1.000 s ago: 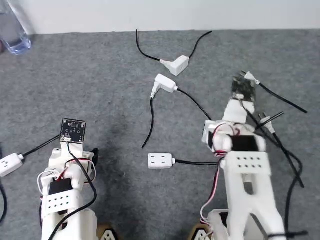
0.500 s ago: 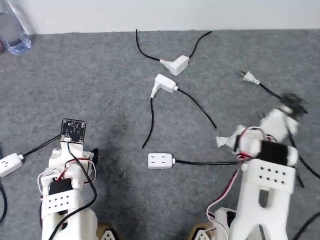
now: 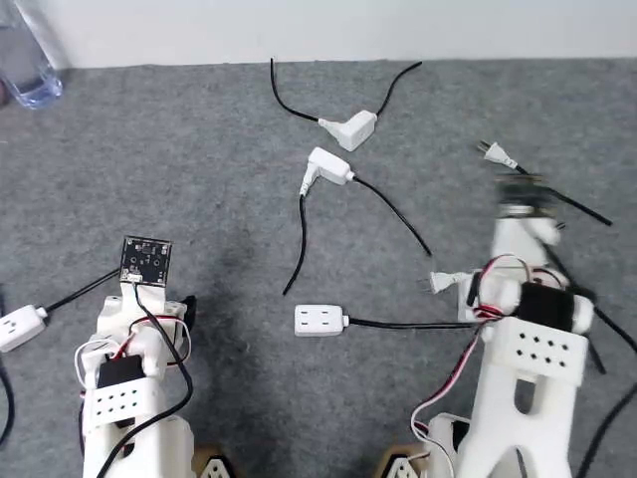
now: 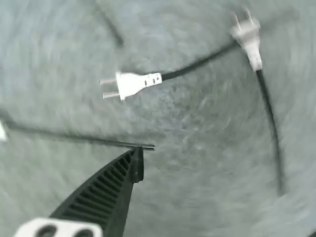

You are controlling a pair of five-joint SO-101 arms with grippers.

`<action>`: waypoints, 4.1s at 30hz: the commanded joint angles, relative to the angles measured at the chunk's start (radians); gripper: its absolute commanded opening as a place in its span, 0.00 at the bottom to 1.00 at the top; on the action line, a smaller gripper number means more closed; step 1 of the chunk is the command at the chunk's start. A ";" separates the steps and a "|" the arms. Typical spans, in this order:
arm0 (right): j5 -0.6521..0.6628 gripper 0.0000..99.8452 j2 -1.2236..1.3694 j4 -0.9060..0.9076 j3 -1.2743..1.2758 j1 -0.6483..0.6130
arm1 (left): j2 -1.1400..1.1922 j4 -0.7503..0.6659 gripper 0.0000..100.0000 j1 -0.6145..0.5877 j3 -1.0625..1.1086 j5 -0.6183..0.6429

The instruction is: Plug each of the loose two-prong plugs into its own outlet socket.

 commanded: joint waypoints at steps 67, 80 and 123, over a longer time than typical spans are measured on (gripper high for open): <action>1.590 0.33 1.162 0.329 -0.816 -0.071 | -0.014 -0.025 0.26 0.003 -0.004 -0.012; 1.640 0.33 1.225 0.269 -0.815 -0.036 | -0.014 -0.025 0.26 0.003 -0.004 -0.012; 1.312 0.01 1.213 0.105 -0.815 -0.191 | -0.014 -0.026 0.26 0.003 -0.004 -0.012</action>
